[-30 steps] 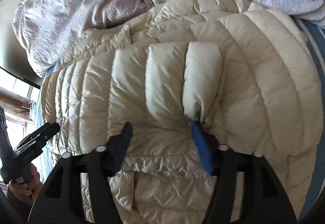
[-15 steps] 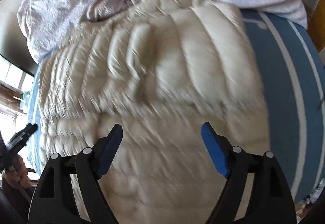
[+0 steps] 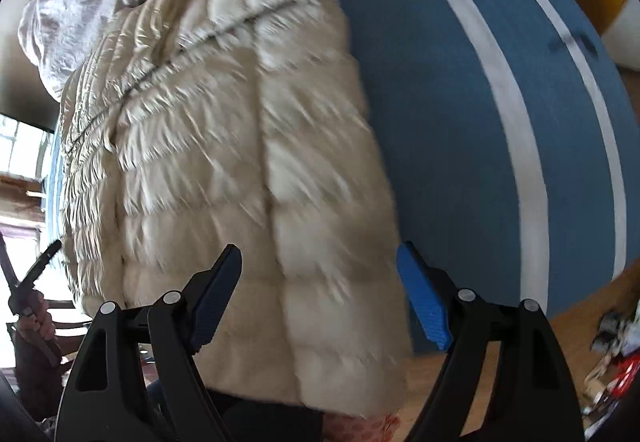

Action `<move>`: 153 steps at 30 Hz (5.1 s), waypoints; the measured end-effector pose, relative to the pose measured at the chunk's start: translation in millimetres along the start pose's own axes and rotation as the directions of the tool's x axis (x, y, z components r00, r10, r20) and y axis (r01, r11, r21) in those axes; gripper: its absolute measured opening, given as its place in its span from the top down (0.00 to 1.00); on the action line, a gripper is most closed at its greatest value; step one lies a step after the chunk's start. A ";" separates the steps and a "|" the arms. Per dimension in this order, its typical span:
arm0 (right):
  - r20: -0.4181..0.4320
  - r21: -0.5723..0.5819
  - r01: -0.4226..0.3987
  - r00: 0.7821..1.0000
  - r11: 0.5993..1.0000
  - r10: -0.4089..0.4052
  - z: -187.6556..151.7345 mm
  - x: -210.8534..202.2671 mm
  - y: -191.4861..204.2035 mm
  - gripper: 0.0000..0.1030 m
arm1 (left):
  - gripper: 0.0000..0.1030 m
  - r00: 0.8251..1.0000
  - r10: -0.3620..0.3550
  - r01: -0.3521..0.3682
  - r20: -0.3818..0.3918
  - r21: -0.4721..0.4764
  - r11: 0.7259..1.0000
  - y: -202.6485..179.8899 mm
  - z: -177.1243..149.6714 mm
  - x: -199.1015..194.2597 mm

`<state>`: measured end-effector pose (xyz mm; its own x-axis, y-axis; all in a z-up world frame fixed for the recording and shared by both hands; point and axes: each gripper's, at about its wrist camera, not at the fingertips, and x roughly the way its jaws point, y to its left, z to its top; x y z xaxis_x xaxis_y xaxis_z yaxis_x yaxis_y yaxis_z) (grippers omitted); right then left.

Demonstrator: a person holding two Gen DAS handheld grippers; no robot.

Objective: Fold large clothes

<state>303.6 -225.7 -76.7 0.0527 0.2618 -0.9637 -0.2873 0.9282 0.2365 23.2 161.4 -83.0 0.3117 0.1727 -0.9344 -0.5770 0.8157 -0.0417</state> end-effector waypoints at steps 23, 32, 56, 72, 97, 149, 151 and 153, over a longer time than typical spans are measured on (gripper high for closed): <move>-0.087 0.068 -0.285 0.953 0.956 0.291 -54.6 3.5 -53.5 0.47 | 0.44 0.994 -0.100 0.095 -0.051 -0.087 0.992 1.4 -72.8 -4.1; -0.096 0.069 -0.337 0.935 0.939 0.342 -62.1 4.2 -55.2 0.85 | 0.73 0.991 -0.114 0.109 -0.068 -0.074 0.991 -8.8 -74.4 -5.3; 0.193 -0.112 -0.247 0.945 0.963 0.265 44.7 -91.1 -4.6 0.92 | 0.96 0.979 -0.010 0.023 0.203 -0.062 0.998 -12.6 50.6 -69.1; 0.238 -0.072 -0.148 0.958 0.986 0.161 138.0 -76.6 18.1 0.92 | 0.96 0.970 0.016 -0.007 0.241 -0.039 0.999 -32.5 163.9 -42.9; 0.307 0.188 -0.176 0.945 0.966 0.112 297.3 -4.6 32.6 0.90 | 0.91 0.991 -0.024 0.045 0.134 -0.150 0.988 -29.4 321.3 80.0; 0.438 -0.085 0.246 0.880 0.966 -0.186 284.6 98.2 138.7 0.29 | 0.18 0.957 0.187 -0.187 0.222 -0.023 0.982 -82.4 341.6 128.5; 0.447 -0.084 0.256 0.873 0.963 -0.193 285.5 106.0 140.2 0.28 | 0.16 0.957 0.185 -0.183 0.223 -0.027 0.983 -82.0 343.1 132.3; 0.457 -0.084 0.264 0.867 0.961 -0.198 285.3 114.0 142.2 0.27 | 0.13 0.958 0.182 -0.180 0.223 -0.033 0.983 -81.5 344.1 136.3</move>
<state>541.7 11.6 -117.5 0.5394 0.1639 -0.8260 -0.3421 0.9389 -0.0371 372.4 308.5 -85.1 0.3615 0.4373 -0.8235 -0.6481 0.7528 0.1152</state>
